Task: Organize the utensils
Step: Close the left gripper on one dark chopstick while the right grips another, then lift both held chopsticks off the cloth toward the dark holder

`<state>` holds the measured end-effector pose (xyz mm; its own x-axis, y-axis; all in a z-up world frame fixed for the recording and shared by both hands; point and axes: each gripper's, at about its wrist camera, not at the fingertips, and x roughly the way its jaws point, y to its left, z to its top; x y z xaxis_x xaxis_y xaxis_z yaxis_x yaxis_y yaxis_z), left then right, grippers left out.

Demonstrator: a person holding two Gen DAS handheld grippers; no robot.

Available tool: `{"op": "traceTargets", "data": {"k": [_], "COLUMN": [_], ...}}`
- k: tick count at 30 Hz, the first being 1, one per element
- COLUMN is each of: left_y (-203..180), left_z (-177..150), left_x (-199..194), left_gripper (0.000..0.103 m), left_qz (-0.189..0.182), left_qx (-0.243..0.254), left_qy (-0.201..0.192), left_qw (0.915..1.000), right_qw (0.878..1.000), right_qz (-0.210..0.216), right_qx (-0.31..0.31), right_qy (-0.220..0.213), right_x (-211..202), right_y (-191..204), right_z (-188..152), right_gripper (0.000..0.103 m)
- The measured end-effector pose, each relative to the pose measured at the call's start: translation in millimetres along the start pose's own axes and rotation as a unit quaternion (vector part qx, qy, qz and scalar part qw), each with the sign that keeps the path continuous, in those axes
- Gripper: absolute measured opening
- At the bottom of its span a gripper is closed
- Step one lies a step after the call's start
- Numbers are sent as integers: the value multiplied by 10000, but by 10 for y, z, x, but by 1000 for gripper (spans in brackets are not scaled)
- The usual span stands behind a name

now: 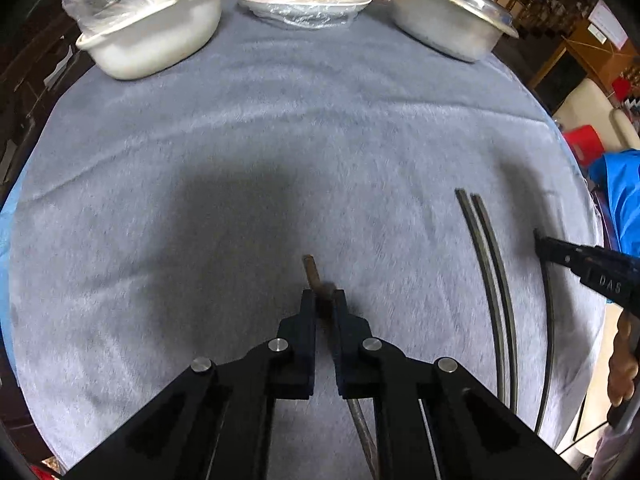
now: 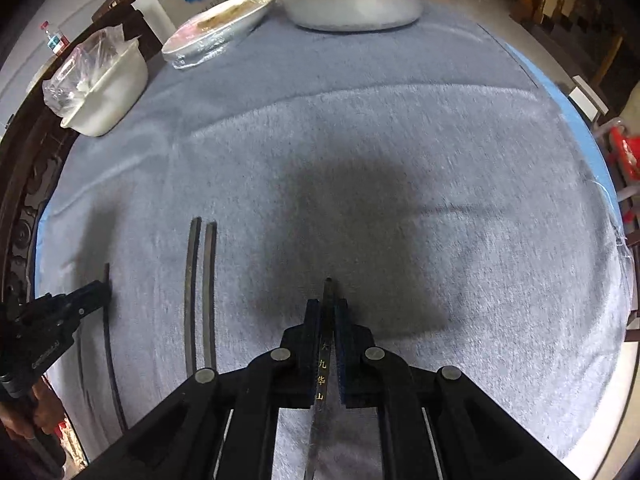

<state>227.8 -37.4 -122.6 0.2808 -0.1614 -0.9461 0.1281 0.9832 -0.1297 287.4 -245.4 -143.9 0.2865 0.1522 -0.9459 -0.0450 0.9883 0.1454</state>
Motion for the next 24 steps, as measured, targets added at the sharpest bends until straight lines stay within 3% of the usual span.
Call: {"op": "traceTargets", "data": {"k": [6, 11, 17, 24], "left_y": [69, -60, -257, -419], "left_z": [-31, 10, -81, -112], "left_x": [-27, 21, 31, 70], "left_gripper": [8, 26, 44, 55], "left_qz": [-110, -94, 186, 386], "left_qx": [-42, 90, 531, 748], "left_qy": [76, -21, -218, -323], "left_qw": [9999, 9999, 9982, 9959], "right_qw": [9998, 9996, 9983, 9966], "right_qz": [-157, -164, -358, -565], "right_qx": [-95, -208, -419, -531], "right_qy": [92, 141, 182, 284], "right_x": [32, 40, 81, 183], "right_y": [45, 104, 119, 277], "right_z": [15, 64, 114, 117], "right_gripper": [10, 10, 10, 9]}}
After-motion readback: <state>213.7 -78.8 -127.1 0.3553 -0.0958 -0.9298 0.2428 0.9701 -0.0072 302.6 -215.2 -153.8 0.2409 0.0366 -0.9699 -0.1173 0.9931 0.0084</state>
